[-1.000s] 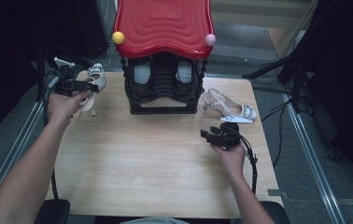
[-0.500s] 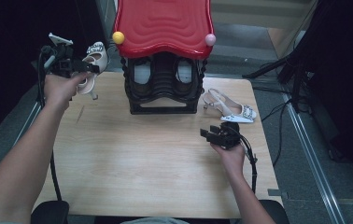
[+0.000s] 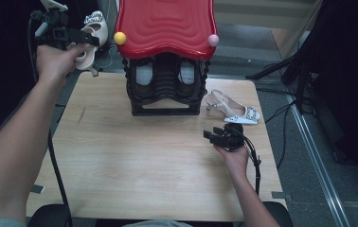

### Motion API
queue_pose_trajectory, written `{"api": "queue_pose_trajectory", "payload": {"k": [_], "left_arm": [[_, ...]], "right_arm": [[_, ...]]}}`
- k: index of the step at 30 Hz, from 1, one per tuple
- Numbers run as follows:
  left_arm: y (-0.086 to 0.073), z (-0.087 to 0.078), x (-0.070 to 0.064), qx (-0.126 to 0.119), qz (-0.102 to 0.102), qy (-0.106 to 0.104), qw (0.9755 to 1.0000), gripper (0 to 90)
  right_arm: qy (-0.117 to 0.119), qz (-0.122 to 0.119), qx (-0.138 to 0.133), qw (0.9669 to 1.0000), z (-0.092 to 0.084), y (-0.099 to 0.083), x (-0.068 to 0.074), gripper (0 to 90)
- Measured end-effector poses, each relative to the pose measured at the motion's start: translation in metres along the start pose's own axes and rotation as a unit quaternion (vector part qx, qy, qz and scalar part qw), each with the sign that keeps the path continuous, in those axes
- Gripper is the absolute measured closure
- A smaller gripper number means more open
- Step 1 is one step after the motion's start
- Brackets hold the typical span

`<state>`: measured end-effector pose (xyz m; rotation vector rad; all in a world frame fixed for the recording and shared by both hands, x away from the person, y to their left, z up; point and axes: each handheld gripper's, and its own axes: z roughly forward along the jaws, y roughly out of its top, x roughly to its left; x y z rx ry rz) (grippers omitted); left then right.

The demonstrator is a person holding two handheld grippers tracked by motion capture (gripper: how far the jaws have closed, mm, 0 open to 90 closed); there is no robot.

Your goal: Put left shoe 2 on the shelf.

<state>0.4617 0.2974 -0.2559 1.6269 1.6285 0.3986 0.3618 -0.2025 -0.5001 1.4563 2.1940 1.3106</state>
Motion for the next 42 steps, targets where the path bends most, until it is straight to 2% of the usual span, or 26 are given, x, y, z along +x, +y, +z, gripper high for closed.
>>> {"api": "queue_pose_trajectory", "payload": {"k": [5, 10, 15, 20, 25, 31, 32, 33, 37, 42], "left_arm": [[0.018, -0.016, -0.012, -0.020, 0.001, -0.004, 0.9998, 33.1], [0.033, -0.026, -0.026, -0.025, 0.007, -0.009, 0.9996, 33.1], [0.046, -0.033, -0.042, -0.037, 0.014, -0.004, 0.9992, 33.1], [0.060, -0.037, -0.067, -0.039, 0.033, 0.002, 0.9987, 33.1], [0.071, -0.039, -0.090, -0.048, 0.041, -0.006, 0.9980, 33.0], [0.076, -0.028, -0.113, -0.053, 0.047, -0.012, 0.9974, 33.0], [0.076, -0.028, -0.113, -0.053, 0.047, -0.012, 0.9974, 33.0], [0.076, -0.022, -0.120, -0.052, 0.045, -0.018, 0.9975, 33.0], [0.076, -0.009, -0.133, -0.051, 0.053, -0.017, 0.9972, 33.0], [0.074, 0.004, -0.144, -0.051, 0.058, -0.019, 0.9968, 32.9]], "right_arm": [[0.001, -0.002, 0.004, 1.0000, 0.002, -0.001, 0.002, 47.2], [0.004, -0.006, 0.006, 1.0000, 0.002, -0.001, 0.002, 49.2], [0.003, -0.006, 0.007, 1.0000, 0.002, -0.001, 0.003, 49.4], [0.003, -0.006, 0.006, 1.0000, 0.001, -0.001, 0.002, 49.0], [0.003, -0.005, 0.007, 1.0000, 0.001, -0.001, 0.002, 48.7], [0.005, -0.003, 0.009, 0.9999, 0.000, -0.001, 0.003, 48.4], [0.004, -0.004, 0.009, 0.9999, 0.000, -0.001, 0.003, 48.4], [0.004, -0.005, 0.007, 1.0000, 0.000, -0.001, 0.003, 48.3], [0.004, -0.003, 0.007, 1.0000, -0.001, -0.001, 0.001, 48.3], [0.005, 0.001, 0.004, 1.0000, -0.004, -0.001, 0.000, 48.2]]}}
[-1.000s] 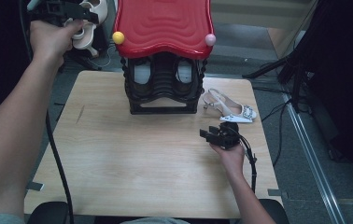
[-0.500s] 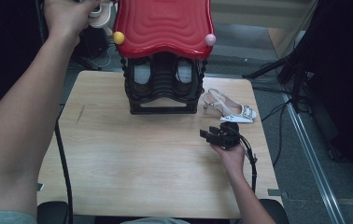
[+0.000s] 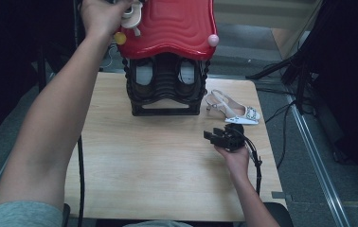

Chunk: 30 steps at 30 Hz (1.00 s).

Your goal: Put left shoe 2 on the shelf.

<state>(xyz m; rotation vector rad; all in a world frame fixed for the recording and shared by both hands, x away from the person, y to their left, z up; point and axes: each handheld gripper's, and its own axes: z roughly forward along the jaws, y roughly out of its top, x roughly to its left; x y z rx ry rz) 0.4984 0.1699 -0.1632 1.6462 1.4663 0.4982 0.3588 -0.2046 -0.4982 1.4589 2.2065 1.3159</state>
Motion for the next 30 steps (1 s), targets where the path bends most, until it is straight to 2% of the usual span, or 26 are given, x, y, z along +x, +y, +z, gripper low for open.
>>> {"api": "queue_pose_trajectory", "payload": {"k": [2, 6, 12, 15, 17, 22, 28, 30], "left_arm": [[-0.004, 0.010, -0.005, 0.000, -0.001, -0.003, 1.0000, 32.9], [-0.009, 0.020, -0.011, -0.005, 0.008, 0.006, 0.9999, 32.8], [-0.017, 0.020, -0.011, -0.021, -0.002, 0.003, 0.9998, 31.8], [-0.022, 0.019, -0.014, -0.026, 0.015, 0.014, 0.9995, 31.1], [-0.024, 0.019, -0.016, -0.032, 0.020, 0.008, 0.9993, 28.7], [-0.025, 0.018, -0.016, -0.017, 0.033, 0.003, 0.9993, 25.7], [-0.023, 0.016, -0.018, -0.014, 0.040, -0.010, 0.9991, 20.9], [-0.021, 0.015, -0.019, -0.003, 0.049, -0.009, 0.9988, 20.3]], "right_arm": [[-0.001, 0.000, -0.001, 1.0000, -0.001, 0.000, -0.001, 48.0], [-0.003, 0.006, -0.004, 1.0000, -0.004, -0.003, -0.003, 48.1], [-0.009, 0.009, -0.008, 0.9999, -0.007, -0.005, -0.005, 48.0], [-0.010, 0.010, -0.009, 0.9999, -0.008, -0.005, -0.005, 48.0], [-0.011, 0.012, -0.010, 0.9998, -0.009, -0.005, -0.005, 48.1], [-0.011, 0.013, -0.011, 0.9998, -0.009, -0.005, -0.005, 48.0], [-0.012, 0.013, -0.012, 0.9998, -0.009, -0.005, -0.006, 48.0], [-0.013, 0.013, -0.012, 0.9998, -0.009, -0.005, -0.006, 48.0]]}}
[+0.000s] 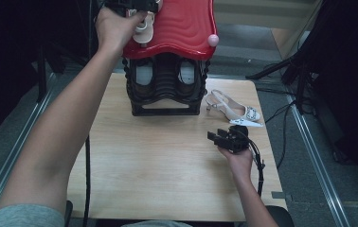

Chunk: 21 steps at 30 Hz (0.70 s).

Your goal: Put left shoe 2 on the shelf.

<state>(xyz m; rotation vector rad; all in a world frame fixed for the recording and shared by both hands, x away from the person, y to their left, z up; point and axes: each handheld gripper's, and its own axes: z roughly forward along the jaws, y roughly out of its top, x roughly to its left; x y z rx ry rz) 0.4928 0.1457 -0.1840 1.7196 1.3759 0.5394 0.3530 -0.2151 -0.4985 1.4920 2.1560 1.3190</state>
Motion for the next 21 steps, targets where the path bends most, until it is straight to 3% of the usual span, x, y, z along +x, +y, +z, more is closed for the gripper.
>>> {"api": "queue_pose_trajectory", "payload": {"k": [12, 14, 21], "left_arm": [[0.012, -0.018, 0.004, 0.010, -0.004, -0.023, 0.9997, 22.5], [0.014, -0.023, 0.005, 0.005, -0.001, -0.018, 0.9998, 23.9], [0.015, -0.039, 0.020, 0.006, -0.002, -0.021, 0.9998, 26.2]], "right_arm": [[-0.001, 0.000, 0.001, 1.0000, 0.000, 0.000, -0.001, 47.8], [-0.001, 0.002, 0.002, 1.0000, 0.000, 0.000, -0.001, 47.8], [0.001, 0.000, 0.001, 1.0000, 0.001, 0.000, 0.000, 47.7]]}}
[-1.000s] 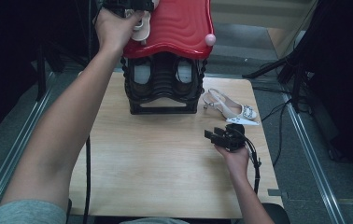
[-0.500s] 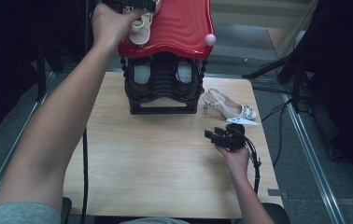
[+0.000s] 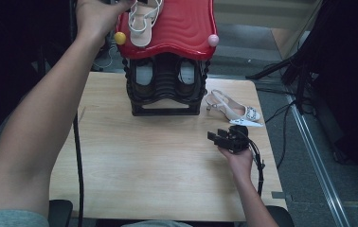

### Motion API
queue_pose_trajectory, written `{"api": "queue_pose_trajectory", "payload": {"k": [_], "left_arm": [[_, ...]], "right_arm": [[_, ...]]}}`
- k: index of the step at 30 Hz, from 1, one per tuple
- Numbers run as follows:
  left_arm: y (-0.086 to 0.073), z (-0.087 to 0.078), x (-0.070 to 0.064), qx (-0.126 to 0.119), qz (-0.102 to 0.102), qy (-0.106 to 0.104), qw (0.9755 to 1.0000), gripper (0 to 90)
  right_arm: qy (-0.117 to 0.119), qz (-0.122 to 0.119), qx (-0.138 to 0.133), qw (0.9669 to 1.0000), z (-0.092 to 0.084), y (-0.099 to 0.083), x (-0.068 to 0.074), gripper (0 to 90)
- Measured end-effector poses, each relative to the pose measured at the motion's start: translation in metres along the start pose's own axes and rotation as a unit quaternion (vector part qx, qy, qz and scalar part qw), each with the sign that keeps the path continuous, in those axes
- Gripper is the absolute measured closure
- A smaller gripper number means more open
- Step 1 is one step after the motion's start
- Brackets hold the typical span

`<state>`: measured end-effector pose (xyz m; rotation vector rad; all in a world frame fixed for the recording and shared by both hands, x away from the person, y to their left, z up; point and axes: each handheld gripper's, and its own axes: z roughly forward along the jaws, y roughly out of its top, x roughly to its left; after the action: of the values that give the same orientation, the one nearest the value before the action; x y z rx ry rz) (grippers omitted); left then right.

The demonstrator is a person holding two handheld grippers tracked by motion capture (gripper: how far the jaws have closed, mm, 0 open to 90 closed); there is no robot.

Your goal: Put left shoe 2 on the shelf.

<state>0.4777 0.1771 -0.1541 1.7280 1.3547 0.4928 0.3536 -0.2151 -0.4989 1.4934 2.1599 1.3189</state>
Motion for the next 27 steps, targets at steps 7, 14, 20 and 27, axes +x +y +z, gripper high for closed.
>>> {"api": "queue_pose_trajectory", "payload": {"k": [7, 14, 20, 27], "left_arm": [[-0.006, -0.011, 0.016, 0.004, -0.001, -0.004, 1.0000, 28.5], [-0.017, -0.016, 0.033, 0.006, -0.012, -0.010, 0.9999, 29.0], [-0.027, -0.020, 0.047, 0.005, -0.020, -0.009, 0.9997, 29.0], [-0.044, -0.021, 0.063, 0.005, -0.037, -0.011, 0.9992, 29.9]], "right_arm": [[0.002, 0.000, 0.004, 1.0000, 0.000, 0.000, 0.000, 48.0], [0.006, 0.000, 0.006, 1.0000, 0.001, 0.000, 0.000, 48.9], [0.016, 0.005, 0.010, 0.9998, 0.002, 0.000, -0.002, 50.8], [0.020, -0.001, 0.014, 0.9997, 0.003, 0.000, -0.002, 53.8]]}}
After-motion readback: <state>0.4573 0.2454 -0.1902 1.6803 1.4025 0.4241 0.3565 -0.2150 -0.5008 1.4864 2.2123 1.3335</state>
